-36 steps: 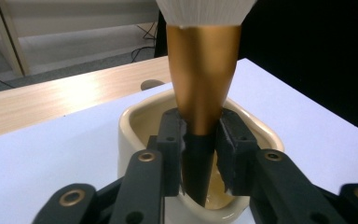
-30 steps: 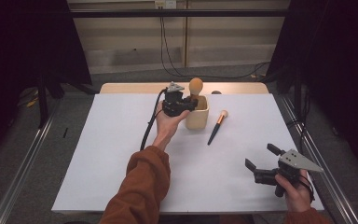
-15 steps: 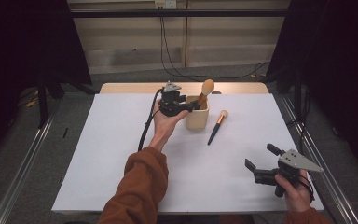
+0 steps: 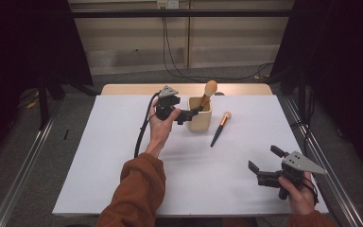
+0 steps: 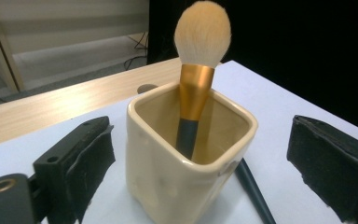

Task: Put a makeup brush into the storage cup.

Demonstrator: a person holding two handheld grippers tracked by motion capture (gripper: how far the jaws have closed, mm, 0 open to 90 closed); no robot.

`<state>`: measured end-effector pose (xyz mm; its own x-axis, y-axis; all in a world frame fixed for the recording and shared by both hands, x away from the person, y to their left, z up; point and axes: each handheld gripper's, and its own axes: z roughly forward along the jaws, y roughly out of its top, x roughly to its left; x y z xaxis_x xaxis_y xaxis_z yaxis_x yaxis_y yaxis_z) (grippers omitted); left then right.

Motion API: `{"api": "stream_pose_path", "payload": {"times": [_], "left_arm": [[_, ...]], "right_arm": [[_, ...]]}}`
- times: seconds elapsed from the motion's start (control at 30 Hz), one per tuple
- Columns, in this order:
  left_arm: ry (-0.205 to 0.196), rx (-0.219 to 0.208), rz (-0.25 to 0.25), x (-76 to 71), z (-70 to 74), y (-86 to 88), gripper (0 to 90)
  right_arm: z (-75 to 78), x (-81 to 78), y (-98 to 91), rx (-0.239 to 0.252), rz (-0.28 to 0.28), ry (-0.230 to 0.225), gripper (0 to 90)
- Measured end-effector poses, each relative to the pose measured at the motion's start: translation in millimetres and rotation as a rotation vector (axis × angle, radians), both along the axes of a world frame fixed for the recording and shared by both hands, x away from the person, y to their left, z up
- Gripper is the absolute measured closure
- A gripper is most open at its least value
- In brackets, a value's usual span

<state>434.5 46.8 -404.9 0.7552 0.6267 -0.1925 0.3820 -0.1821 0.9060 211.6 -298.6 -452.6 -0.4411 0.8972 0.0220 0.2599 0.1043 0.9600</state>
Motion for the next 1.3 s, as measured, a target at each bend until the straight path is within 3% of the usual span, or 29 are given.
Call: {"api": "stream_pose_path", "payload": {"times": [0.13, 0.2, 0.23, 0.3, 0.43, 0.5, 0.7, 0.77, 0.87, 1.1, 1.17, 1.3], "left_arm": [[-0.008, 0.018, 0.019, -4.1, 0.0, 6.4, 6.2], [-0.069, 0.04, 0.035, -5.7, -1.4, 10.3, 5.4], [-0.079, 0.046, 0.052, -6.7, -1.7, 12.3, 5.4], [-0.045, 0.0, 0.032, -7.9, -2.3, 17.6, 4.9], [-0.054, 0.018, 0.04, -12.7, -1.0, 27.6, 5.1], [-0.073, 0.038, 0.048, -17.0, 1.2, 32.6, 5.4], [-0.146, -0.012, 0.063, -28.2, 5.0, 49.2, 7.0], [-0.154, -0.03, 0.076, -30.9, 5.7, 53.9, 7.1], [-0.175, -0.014, 0.08, -36.3, 6.7, 60.0, 4.6], [-0.174, -0.006, 0.093, -48.8, 6.5, 73.7, 4.1], [-0.153, -0.039, 0.07, -52.8, 4.8, 79.3, 4.3], [-0.153, -0.037, 0.114, -58.6, 3.3, 87.0, 4.3]], "right_arm": [[-0.1, 0.1, -0.2, 0.003, -0.001, 0.002, 0.0], [-0.1, 0.1, -0.1, 0.001, -0.002, 0.001, 0.0], [-0.1, 0.1, -0.1, -0.001, -0.001, 0.0, 0.0], [-0.2, 0.3, 0.1, 0.0, -0.003, 0.0, 0.0], [0.0, 0.2, 0.0, 0.0, -0.004, -0.001, 0.0], [0.1, 0.1, 0.0, -0.003, -0.003, -0.004, 0.0], [-0.1, 0.8, 0.6, -0.001, -0.006, 0.001, 0.0], [-0.2, 1.1, 0.8, -0.006, -0.003, 0.0, 0.0], [-0.1, 1.2, 1.5, -0.004, -0.004, 0.001, 0.0], [-0.5, 2.4, 1.8, -0.006, 0.002, 0.001, 0.0], [-0.5, 2.4, 2.0, -0.007, 0.002, 0.001, 0.0], [-0.7, 2.8, 2.2, -0.007, 0.003, 0.003, 0.0]]}}
